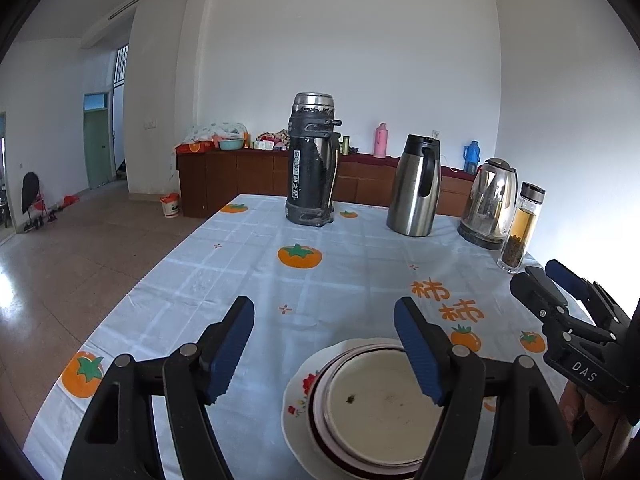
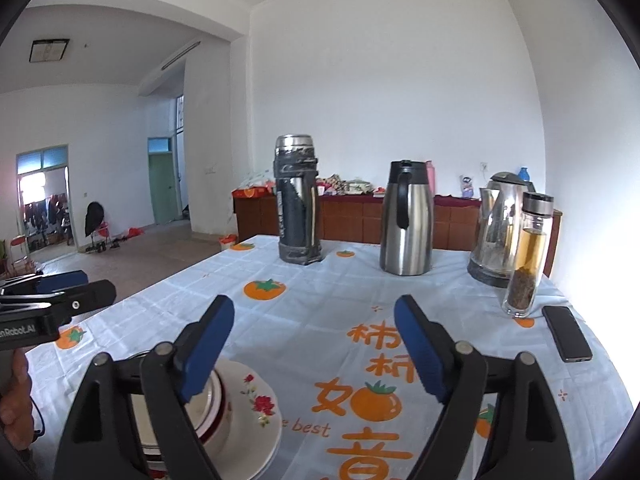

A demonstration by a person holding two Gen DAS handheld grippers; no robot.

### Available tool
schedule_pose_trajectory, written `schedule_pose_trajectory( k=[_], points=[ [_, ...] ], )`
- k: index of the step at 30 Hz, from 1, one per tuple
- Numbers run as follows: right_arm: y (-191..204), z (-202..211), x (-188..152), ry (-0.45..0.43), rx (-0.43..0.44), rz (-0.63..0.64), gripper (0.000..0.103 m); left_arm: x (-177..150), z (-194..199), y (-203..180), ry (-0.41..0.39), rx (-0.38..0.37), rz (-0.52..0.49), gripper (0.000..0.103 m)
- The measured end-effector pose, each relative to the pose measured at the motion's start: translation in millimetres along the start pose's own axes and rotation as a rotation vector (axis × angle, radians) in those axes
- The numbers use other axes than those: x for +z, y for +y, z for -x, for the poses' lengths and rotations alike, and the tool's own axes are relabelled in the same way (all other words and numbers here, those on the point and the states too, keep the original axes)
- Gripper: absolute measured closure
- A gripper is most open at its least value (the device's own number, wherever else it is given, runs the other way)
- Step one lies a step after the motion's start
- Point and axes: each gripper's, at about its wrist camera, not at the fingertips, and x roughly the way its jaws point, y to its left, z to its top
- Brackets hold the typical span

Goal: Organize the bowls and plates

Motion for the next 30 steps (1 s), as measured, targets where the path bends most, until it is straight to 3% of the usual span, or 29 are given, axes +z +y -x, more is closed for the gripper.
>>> schedule_pose_trajectory(
  k=[9, 20, 30],
  points=[
    [-13.3, 19.8, 5.9, -0.080, -0.037, -0.001, 0.008, -0.5, 0.3, -22.8, -0.026, -0.018, -0.007, 0.022],
    [-27.6, 33.9, 9.1, -0.121, -0.079, -0.028, 0.004, 1.0, 1.1, -49.9, -0.023, -0.008, -0.087, 0.022],
    [-31.1, 45.1, 12.2, -0.169, -0.117, -0.022, 0.003, 0.8, 3.7, -60.6, -0.010, -0.048, -0.116, 0.022]
  ],
)
